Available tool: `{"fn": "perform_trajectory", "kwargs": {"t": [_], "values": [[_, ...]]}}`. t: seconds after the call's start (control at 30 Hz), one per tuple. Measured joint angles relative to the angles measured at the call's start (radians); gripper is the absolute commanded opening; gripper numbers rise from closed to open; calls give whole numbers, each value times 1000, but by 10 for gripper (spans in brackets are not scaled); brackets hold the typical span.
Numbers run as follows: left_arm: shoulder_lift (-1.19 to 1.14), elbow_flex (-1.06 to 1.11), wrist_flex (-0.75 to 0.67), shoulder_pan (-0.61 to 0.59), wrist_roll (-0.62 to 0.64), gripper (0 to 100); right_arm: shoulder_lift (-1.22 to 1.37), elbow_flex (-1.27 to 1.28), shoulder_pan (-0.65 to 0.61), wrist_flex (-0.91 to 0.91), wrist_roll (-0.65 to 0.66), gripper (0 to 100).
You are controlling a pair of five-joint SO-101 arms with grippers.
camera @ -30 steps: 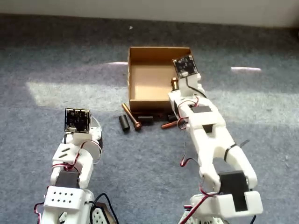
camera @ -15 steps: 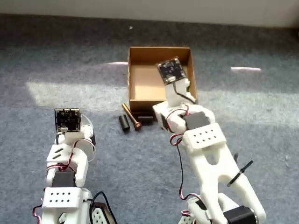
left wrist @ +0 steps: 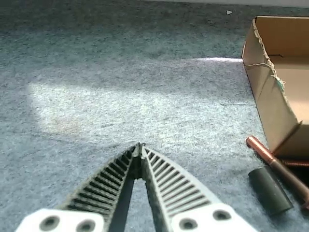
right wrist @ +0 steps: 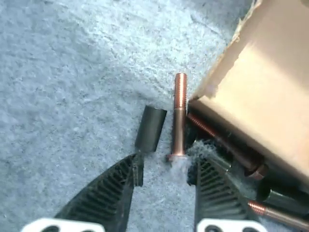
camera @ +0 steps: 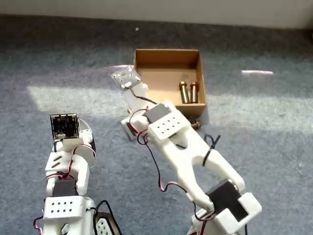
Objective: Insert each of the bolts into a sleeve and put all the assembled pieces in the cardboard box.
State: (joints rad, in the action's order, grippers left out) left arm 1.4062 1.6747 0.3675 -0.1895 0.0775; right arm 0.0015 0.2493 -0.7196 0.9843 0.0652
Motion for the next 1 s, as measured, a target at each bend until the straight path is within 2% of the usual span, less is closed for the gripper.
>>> {"fn": "perform_trajectory", "kwargs": {"t": [0.2, 0.5, 0.9, 1.0], "values": [[0, 0, 0, 0, 0, 7, 204, -199, -6, 61, 0, 142], [0, 0, 0, 0, 0, 7, 417, -299, -38, 61, 0, 142], [0, 0, 0, 0, 0, 7, 549, -396, -51, 61, -2, 141], [0, 0, 0, 0, 0, 7, 549, -396, -51, 61, -2, 98]]}}
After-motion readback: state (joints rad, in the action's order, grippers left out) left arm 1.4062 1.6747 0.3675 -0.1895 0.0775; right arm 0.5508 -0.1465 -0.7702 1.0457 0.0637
